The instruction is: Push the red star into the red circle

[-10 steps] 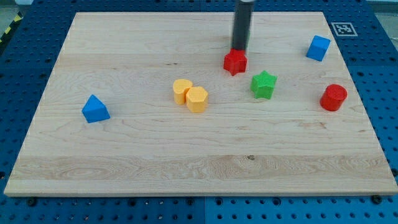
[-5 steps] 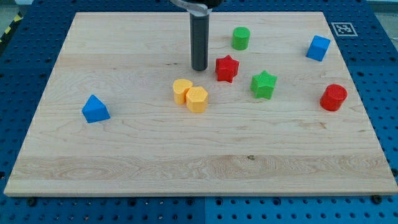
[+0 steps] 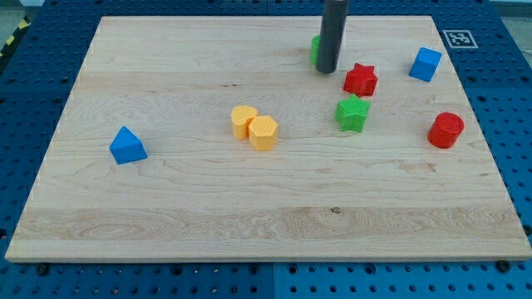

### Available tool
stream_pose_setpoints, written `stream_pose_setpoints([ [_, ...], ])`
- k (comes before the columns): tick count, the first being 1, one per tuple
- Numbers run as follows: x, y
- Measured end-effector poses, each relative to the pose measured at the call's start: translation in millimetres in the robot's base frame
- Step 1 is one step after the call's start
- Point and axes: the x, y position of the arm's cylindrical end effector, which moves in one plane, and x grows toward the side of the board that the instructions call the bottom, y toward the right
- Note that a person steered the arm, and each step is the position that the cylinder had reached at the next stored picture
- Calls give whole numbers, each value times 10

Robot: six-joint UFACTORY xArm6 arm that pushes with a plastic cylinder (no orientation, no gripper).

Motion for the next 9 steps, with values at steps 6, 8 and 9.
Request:
stream_pose_setpoints([
  [6,656,768],
  [8,874,1205],
  [9,828,891],
])
